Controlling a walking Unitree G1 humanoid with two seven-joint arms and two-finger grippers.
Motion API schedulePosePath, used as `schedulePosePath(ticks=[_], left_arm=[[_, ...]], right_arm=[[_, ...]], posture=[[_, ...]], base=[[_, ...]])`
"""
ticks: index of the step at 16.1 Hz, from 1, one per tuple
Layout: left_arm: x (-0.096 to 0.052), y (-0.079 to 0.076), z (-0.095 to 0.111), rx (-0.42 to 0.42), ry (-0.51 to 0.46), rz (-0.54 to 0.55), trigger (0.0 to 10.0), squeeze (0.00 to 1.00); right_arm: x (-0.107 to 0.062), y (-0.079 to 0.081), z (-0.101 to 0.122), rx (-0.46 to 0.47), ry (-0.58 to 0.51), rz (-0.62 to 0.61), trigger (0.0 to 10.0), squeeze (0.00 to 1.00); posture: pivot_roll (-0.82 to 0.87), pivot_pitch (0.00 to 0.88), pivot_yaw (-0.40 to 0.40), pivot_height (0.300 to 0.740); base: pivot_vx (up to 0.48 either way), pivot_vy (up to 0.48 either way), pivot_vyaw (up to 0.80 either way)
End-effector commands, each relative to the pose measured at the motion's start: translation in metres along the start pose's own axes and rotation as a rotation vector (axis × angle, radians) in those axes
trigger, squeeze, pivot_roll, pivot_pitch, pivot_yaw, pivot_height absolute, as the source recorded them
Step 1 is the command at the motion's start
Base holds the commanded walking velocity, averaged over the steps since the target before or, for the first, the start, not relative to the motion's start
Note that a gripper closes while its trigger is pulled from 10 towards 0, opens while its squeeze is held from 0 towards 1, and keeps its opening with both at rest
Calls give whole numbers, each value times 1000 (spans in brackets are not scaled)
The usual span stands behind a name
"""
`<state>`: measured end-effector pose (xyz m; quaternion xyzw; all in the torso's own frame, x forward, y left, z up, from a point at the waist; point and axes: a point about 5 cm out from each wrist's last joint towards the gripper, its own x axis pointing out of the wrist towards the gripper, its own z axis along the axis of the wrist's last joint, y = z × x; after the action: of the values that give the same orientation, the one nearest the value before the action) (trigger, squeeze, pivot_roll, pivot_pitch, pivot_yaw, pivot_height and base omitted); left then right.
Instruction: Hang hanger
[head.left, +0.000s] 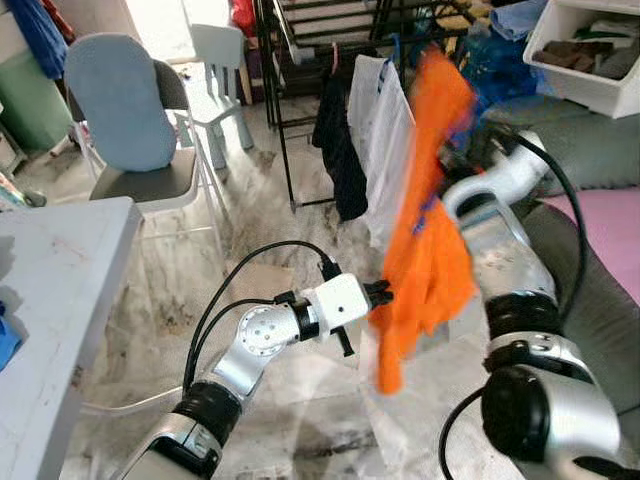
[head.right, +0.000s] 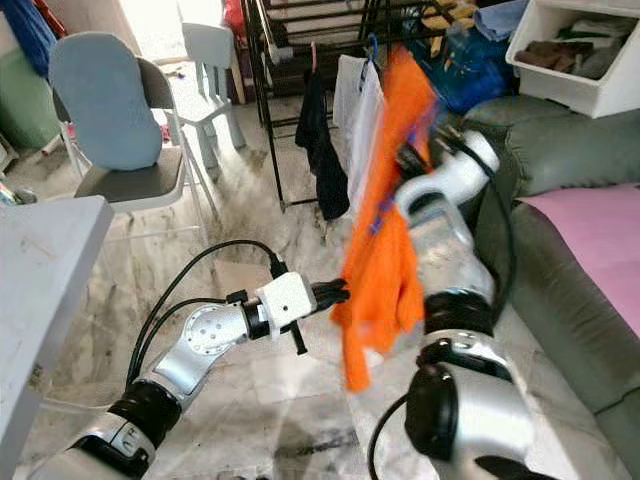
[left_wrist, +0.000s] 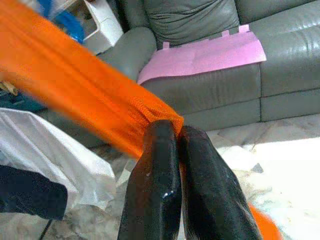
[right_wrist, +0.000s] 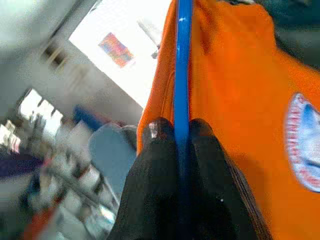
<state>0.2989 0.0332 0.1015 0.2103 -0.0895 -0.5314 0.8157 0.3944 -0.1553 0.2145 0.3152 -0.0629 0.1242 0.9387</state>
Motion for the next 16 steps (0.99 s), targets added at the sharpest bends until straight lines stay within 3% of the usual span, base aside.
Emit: schedulePosePath(ticks=[1, 2, 3, 4, 7, 8, 9, 12, 13, 14, 16], left_arm=[[-2, -13, -13, -31, 67, -59, 10000, 0], [0, -16, -13, -51, 57, -61, 10000, 533], [1, -17, -12, -61, 50, -57, 10000, 733], [1, -19, -14, -94, 47, -58, 10000, 1000], [-2, -20, -16, -123, 32, -21, 10000, 1000], [-4, -18, -15, -168, 10, 34, 10000, 1000], [-7, -13, -12, -292, -47, 144, 10000, 1000], [-18, -6, -9, -410, -105, 270, 10000, 1000], [-23, -2, -10, -425, -91, 307, 10000, 1000], [-30, 13, 0, -418, -133, 365, 10000, 1000], [-44, 38, 16, -295, -161, 413, 10000, 1000]], right_arm=[[5, 27, 25, -163, -102, 139, 10000, 0], [1, 24, 23, -259, -101, 141, 10000, 0], [-2, 20, 24, -321, -103, 136, 10000, 0], [-6, 14, 24, -344, -97, 135, 10000, 0], [-20, 3, 18, -533, -57, 145, 10000, 0], [-26, -2, 13, -584, -37, 150, 10000, 0], [-32, -9, 9, -634, -43, 153, 10000, 0], [-43, -17, -2, -716, -4, 170, 10000, 0], [-49, -19, -6, -759, 13, 203, 10000, 0], [-58, -21, -9, -802, 21, 246, 10000, 0], [-76, -32, -13, -779, 88, 300, 10000, 0]], posture=[[-216, 0, 45, 740], [-218, 0, 43, 740], [-220, 0, 42, 740], [-221, 0, 41, 740], [-221, 0, 41, 740], [-223, 0, 43, 740], [-225, 0, 52, 740], [-218, 0, 50, 740], [-215, 0, 43, 740], [-206, 0, 34, 740], [-196, 0, 21, 740]], base=[[0, 0, 0], [0, 0, 0], [0, 0, 0], [0, 0, 0], [0, 0, 0], [0, 0, 0], [0, 0, 0], [0, 0, 0], [0, 0, 0], [0, 0, 0], [0, 0, 0]])
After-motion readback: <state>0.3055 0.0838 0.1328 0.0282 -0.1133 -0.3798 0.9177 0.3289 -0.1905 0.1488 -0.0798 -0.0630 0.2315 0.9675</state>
